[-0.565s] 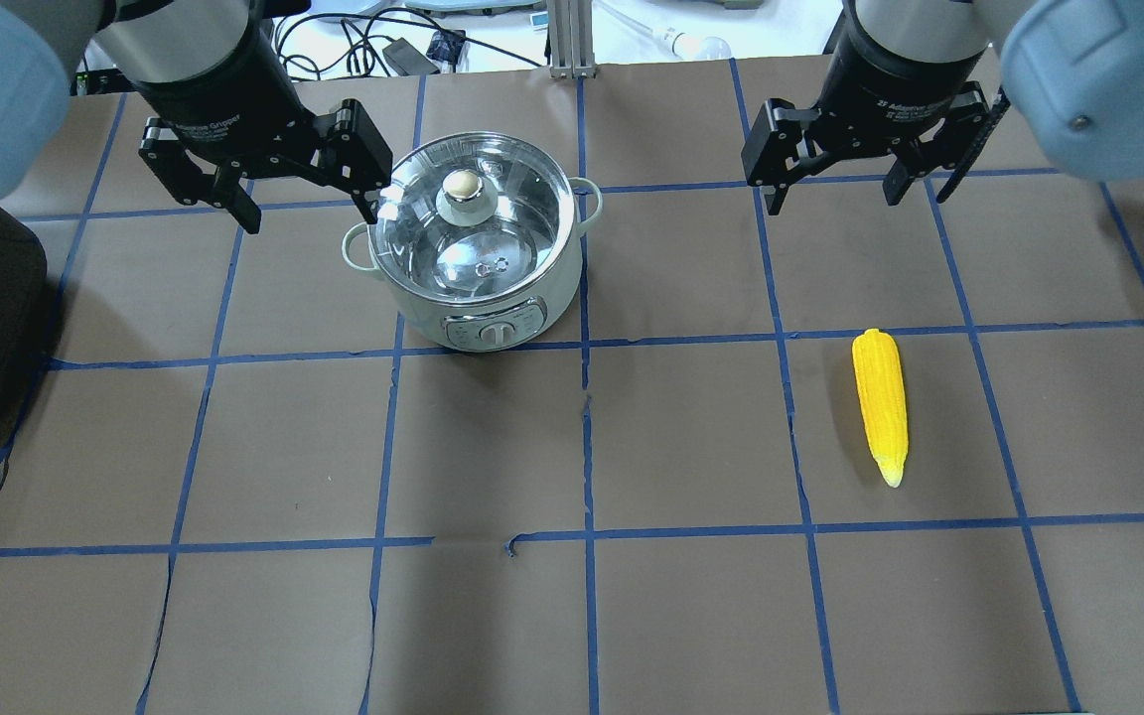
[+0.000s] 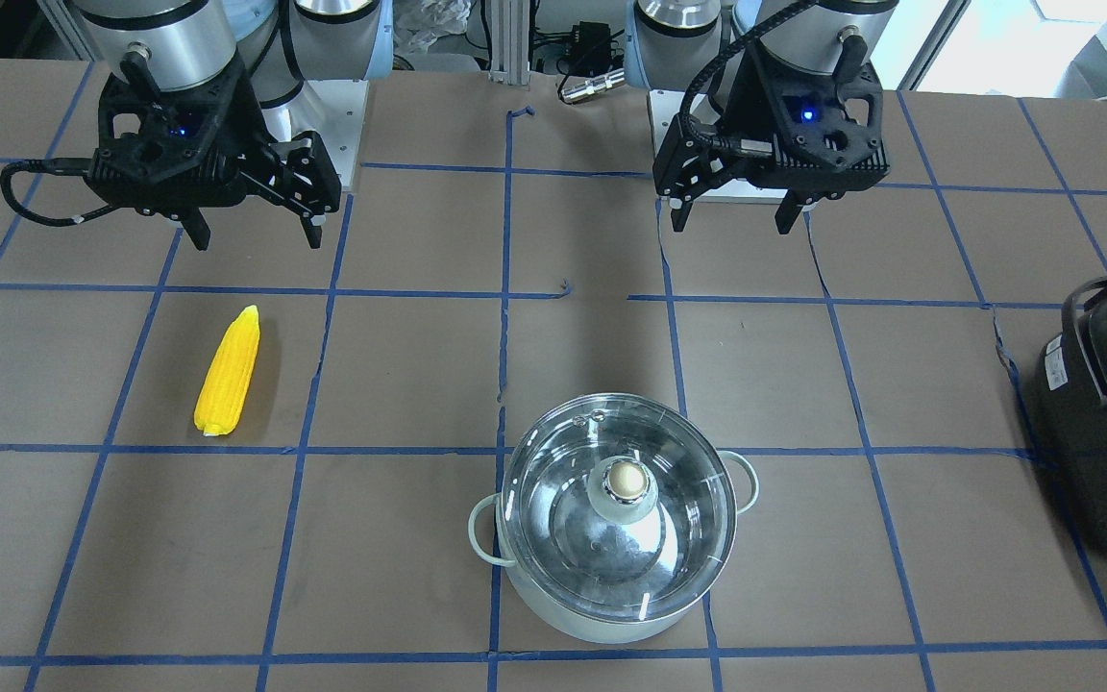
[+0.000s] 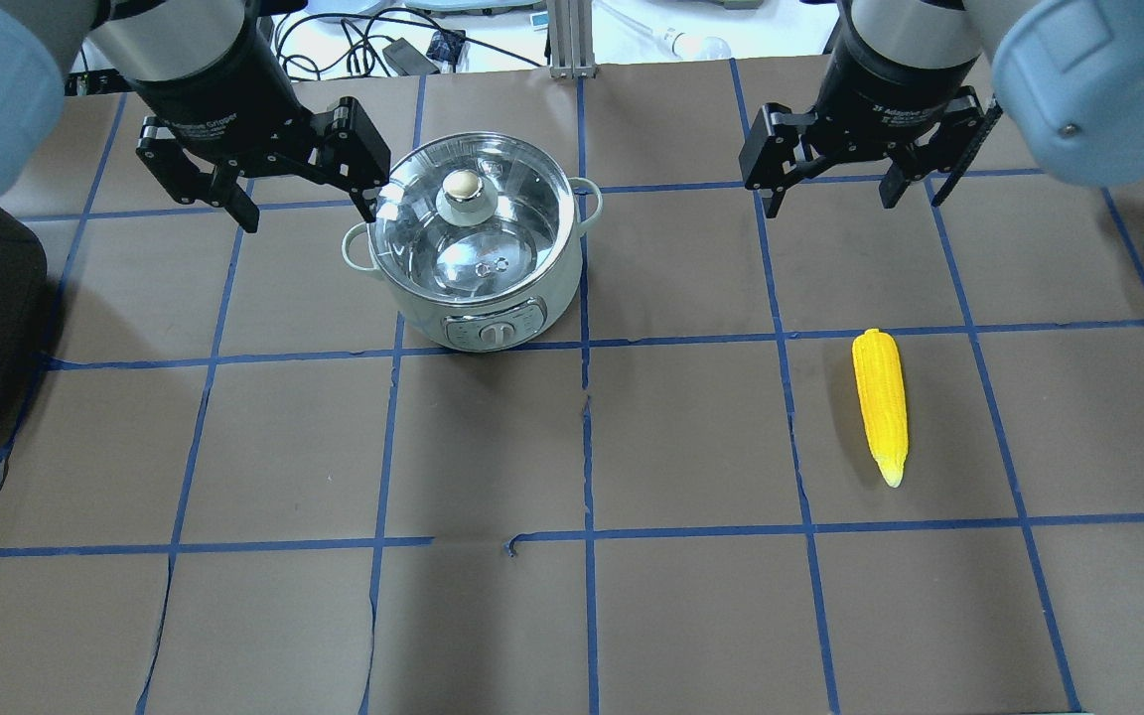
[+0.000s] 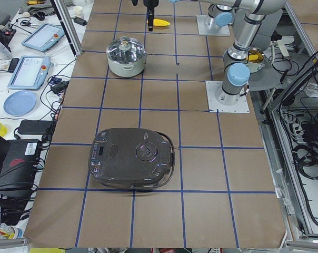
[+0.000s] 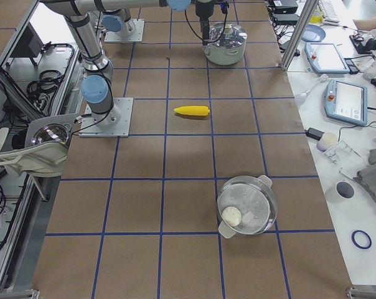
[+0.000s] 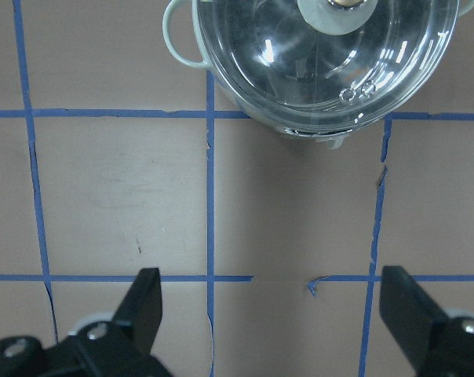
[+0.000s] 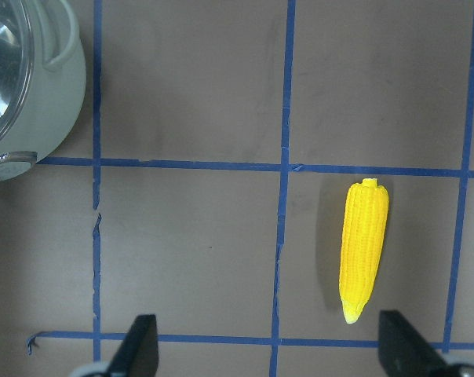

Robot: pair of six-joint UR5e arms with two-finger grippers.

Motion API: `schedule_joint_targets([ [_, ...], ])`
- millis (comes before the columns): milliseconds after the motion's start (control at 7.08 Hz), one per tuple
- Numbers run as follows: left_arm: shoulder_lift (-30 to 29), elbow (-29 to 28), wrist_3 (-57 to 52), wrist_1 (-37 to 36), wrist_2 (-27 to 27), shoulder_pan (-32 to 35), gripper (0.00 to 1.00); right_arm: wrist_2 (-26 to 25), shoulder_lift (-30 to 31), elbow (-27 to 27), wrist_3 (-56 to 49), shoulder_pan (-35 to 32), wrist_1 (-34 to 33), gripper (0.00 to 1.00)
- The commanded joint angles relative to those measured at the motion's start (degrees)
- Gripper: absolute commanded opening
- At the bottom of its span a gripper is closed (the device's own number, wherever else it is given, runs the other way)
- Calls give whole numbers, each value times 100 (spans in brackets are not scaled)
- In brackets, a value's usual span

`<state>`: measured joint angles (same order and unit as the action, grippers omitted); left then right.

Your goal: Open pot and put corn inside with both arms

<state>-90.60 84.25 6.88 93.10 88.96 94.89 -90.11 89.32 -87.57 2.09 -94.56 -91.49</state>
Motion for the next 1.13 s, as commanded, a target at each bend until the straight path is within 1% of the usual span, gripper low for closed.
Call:
schedule_joint_targets([
  [0,16,4,6,7,-1,-5,100,81,-29,-6,-15,16,-18,100],
  [141,16,4,6,7,8,-5,100,3,-38,-23,-7,51,-9,100],
  [565,16,4,-2,7,-1,-14,100,-15,-73,-111,-15,323,-26,100],
  [848,16,4,6,7,8,-14,100,-32,-73,-321,-41,420,-35,100],
  [989,16,4,6,7,-1,-14,100,-15,-73,-549,-24,612,-53,100],
])
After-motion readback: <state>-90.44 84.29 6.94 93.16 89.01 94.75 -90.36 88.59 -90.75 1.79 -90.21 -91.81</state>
